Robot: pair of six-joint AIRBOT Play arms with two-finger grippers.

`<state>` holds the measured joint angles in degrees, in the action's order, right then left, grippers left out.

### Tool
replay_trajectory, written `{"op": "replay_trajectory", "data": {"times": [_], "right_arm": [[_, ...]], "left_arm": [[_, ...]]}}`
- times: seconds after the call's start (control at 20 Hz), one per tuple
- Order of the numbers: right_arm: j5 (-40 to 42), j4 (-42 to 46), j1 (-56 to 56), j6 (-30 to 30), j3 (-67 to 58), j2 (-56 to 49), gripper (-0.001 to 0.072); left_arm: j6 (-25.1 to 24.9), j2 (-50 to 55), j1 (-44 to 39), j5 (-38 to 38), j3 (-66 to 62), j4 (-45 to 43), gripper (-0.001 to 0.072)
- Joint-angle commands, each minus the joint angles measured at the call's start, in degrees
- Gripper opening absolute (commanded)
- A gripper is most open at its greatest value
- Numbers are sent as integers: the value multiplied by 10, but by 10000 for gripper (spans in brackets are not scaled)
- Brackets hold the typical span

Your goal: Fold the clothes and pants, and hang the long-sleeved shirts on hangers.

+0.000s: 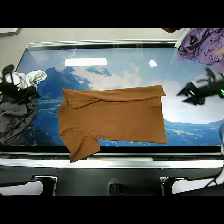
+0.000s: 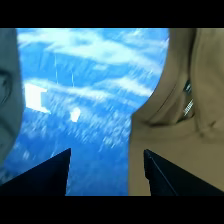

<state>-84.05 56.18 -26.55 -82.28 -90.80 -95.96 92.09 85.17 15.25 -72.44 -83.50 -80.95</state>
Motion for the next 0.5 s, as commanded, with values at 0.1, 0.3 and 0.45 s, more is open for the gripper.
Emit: {"op": "replay_trajectory", "data": {"times": [0.1,0.3,0.45], "right_arm": [[5,-60,-111,86,325,138,521],[48,-38,-97,139,467,147,521],[75,-12,-97,155,515,147,521]], "left_arm": [[-19,-121,59,1,182,12,524],[-17,-130,61,-2,233,13,524],[-17,-130,61,0,235,13,524]]}}
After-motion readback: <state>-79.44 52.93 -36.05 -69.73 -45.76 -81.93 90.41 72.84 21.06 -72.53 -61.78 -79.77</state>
